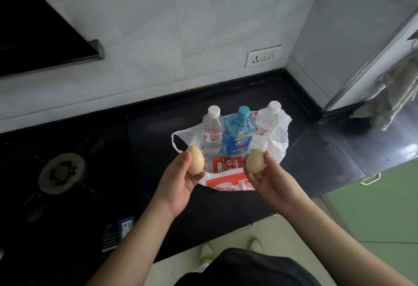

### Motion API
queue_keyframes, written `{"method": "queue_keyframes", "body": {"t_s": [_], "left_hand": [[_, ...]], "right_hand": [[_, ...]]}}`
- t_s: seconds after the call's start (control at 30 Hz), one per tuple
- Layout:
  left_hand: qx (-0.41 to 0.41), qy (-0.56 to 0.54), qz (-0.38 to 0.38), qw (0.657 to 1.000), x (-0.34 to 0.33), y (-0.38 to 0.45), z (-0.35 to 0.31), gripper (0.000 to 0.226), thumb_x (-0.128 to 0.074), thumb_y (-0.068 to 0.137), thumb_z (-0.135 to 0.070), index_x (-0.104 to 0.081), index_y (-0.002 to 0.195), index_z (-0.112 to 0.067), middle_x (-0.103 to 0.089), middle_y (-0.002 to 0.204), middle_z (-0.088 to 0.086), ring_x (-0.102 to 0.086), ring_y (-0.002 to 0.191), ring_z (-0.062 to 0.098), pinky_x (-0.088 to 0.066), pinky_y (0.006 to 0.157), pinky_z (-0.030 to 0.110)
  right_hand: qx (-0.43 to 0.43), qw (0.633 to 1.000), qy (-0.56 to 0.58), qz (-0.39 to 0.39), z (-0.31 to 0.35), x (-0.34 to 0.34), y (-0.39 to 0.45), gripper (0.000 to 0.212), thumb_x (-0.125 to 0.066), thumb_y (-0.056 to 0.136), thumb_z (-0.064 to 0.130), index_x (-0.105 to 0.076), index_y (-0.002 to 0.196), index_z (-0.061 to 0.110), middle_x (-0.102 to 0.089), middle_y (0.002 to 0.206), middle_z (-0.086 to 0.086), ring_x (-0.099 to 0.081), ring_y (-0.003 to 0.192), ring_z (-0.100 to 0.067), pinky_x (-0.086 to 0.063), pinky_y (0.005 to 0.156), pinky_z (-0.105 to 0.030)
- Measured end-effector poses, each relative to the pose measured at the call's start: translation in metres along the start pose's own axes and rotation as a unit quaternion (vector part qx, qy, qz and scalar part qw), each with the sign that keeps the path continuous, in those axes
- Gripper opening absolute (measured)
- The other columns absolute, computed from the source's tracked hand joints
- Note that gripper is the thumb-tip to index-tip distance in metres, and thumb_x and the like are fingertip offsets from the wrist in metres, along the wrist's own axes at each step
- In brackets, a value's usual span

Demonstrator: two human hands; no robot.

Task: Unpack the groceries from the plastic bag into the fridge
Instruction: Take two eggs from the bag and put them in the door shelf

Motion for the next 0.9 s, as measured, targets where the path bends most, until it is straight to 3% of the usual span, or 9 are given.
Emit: {"method": "queue_keyframes", "body": {"t_s": [0.1,0.2,0.33,0.47,0.57,0.7,0.83,0.9], "left_hand": [[-0.002,0.018,0.011,1.000,0.000,-0.010,0.002,0.080,-0.086,0.056,-0.055,-0.064,0.120,-0.013,-0.057,0.121,0.021,-0.066,0.092,0.019,-0.056,0.073,0.027],[-0.004,0.024,0.016,1.000,-0.007,-0.023,0.005,0.057,-0.073,0.077,-0.047,-0.061,0.125,-0.017,-0.052,0.132,0.026,-0.067,0.094,0.023,-0.056,0.072,0.028],[-0.010,-0.007,-0.008,1.000,-0.017,-0.042,0.011,0.046,-0.061,0.085,-0.036,-0.060,0.124,-0.012,-0.054,0.130,0.029,-0.069,0.092,0.027,-0.056,0.070,0.029],[-0.010,-0.079,-0.033,0.996,-0.030,-0.063,0.025,0.034,-0.046,0.099,-0.028,-0.059,0.123,-0.007,-0.063,0.113,0.030,-0.069,0.088,0.029,-0.058,0.068,0.030],[-0.027,-0.102,-0.053,0.993,-0.040,-0.081,0.034,0.033,-0.042,0.101,-0.025,-0.057,0.124,-0.006,-0.067,0.103,0.025,-0.070,0.085,0.029,-0.059,0.068,0.029],[-0.071,-0.140,-0.094,0.983,-0.049,-0.108,0.048,0.033,-0.042,0.100,-0.025,-0.058,0.122,-0.008,-0.067,0.109,0.025,-0.070,0.089,0.030,-0.059,0.072,0.030],[-0.111,-0.155,-0.139,0.972,-0.046,-0.141,0.064,0.032,-0.042,0.098,-0.025,-0.062,0.117,-0.009,-0.069,0.112,0.017,-0.070,0.086,0.028,-0.059,0.069,0.028],[-0.127,-0.170,-0.163,0.964,-0.040,-0.161,0.071,0.031,-0.043,0.097,-0.024,-0.063,0.115,-0.010,-0.069,0.112,0.015,-0.070,0.083,0.028,-0.058,0.067,0.028]], "right_hand": [[-0.013,1.000,-0.018,-0.003,-0.003,0.002,-0.008,0.050,-0.063,0.080,0.032,-0.056,0.123,0.008,-0.065,0.115,-0.017,-0.067,0.094,-0.024,-0.059,0.068,-0.029],[-0.036,0.999,-0.015,0.010,-0.005,0.003,-0.015,0.054,-0.062,0.082,0.029,-0.049,0.131,0.011,-0.064,0.122,-0.021,-0.069,0.098,-0.027,-0.059,0.073,-0.034],[-0.065,0.998,-0.003,0.024,-0.003,0.000,-0.021,0.055,-0.058,0.083,0.022,-0.045,0.136,0.012,-0.059,0.124,-0.019,-0.068,0.093,-0.028,-0.059,0.076,-0.037],[-0.100,0.994,-0.002,0.049,0.002,-0.003,-0.029,0.051,-0.054,0.081,0.021,-0.050,0.129,0.006,-0.061,0.111,-0.018,-0.065,0.089,-0.028,-0.059,0.075,-0.036],[-0.135,0.988,-0.011,0.078,0.003,-0.004,-0.038,0.042,-0.056,0.081,0.022,-0.055,0.120,0.006,-0.060,0.104,-0.016,-0.063,0.090,-0.024,-0.056,0.079,-0.035],[-0.180,0.974,-0.025,0.131,-0.003,-0.002,-0.049,0.032,-0.053,0.091,0.023,-0.055,0.119,0.006,-0.061,0.100,-0.017,-0.065,0.089,-0.026,-0.056,0.079,-0.035],[-0.220,0.954,-0.072,0.192,-0.020,-0.011,-0.066,0.027,-0.054,0.087,0.023,-0.067,0.103,0.005,-0.065,0.094,-0.015,-0.064,0.088,-0.024,-0.055,0.085,-0.033],[-0.245,0.943,-0.089,0.206,-0.033,-0.015,-0.075,0.030,-0.055,0.085,0.023,-0.064,0.108,0.006,-0.065,0.097,-0.015,-0.064,0.090,-0.023,-0.053,0.089,-0.034]]}}
Point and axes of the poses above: each hand's wrist, its own y-axis towards the middle knuckle, its own x-axis out of the back of the hand, z = x × y, the point moved 7 cm from there along y, towards the middle knuckle
